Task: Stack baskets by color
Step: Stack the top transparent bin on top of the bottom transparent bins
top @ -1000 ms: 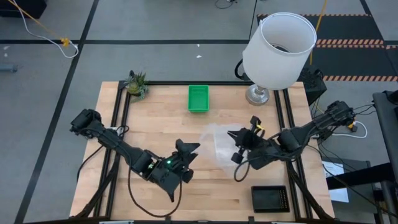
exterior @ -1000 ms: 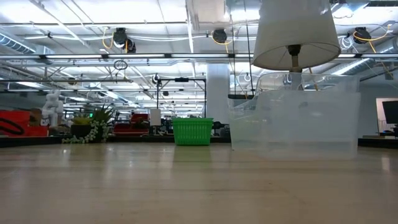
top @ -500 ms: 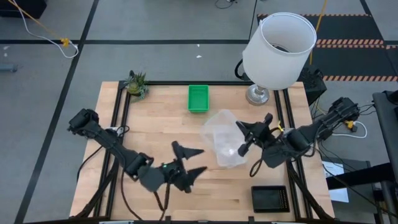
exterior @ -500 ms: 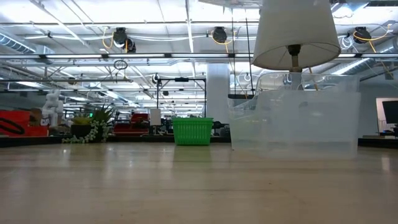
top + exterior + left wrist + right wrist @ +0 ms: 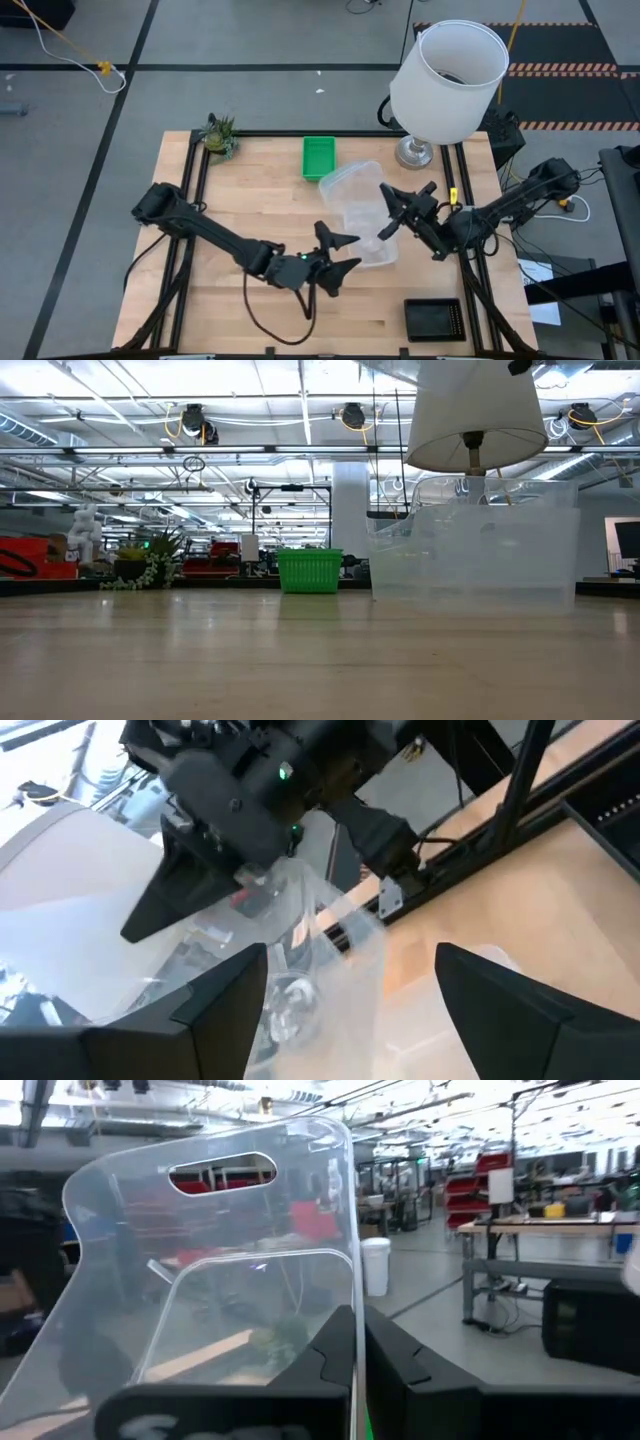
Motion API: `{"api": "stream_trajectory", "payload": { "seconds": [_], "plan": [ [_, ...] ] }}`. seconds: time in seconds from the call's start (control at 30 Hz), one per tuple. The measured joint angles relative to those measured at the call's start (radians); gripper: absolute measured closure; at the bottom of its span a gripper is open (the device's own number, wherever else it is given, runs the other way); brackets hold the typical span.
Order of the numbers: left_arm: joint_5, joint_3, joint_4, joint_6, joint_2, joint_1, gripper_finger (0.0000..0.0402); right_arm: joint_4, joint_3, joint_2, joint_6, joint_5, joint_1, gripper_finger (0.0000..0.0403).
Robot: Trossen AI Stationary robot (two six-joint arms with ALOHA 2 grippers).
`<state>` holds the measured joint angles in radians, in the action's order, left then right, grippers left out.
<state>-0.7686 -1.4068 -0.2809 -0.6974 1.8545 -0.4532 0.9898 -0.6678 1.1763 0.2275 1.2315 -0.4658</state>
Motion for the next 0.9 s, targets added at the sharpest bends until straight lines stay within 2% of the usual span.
{"api": "stream_trajectory", "payload": {
  "seconds": [0.1, 0.43, 0.7, 0.9],
  "plan": [
    [-0.010, -0.030, -0.001, -0.001, 0.034, 0.011, 0.0113, 0.087, 0.041, 0.000, 0.044, 0.002, 0.015, 0.0402],
    [-0.048, -0.076, 0.016, -0.092, 0.119, 0.072, 0.0173, 0.091, 0.044, 0.027, 0.085, 0.027, 0.040, 0.0402],
    [-0.104, -0.076, 0.031, -0.149, 0.116, 0.079, 0.0277, 0.090, 0.044, 0.036, 0.134, 0.024, 0.047, 0.0389],
    [-0.106, -0.076, 0.145, -0.127, 0.089, 0.068, 0.0351, 0.094, 0.042, 0.030, 0.207, 0.015, 0.027, 0.0368]
  ]
}}
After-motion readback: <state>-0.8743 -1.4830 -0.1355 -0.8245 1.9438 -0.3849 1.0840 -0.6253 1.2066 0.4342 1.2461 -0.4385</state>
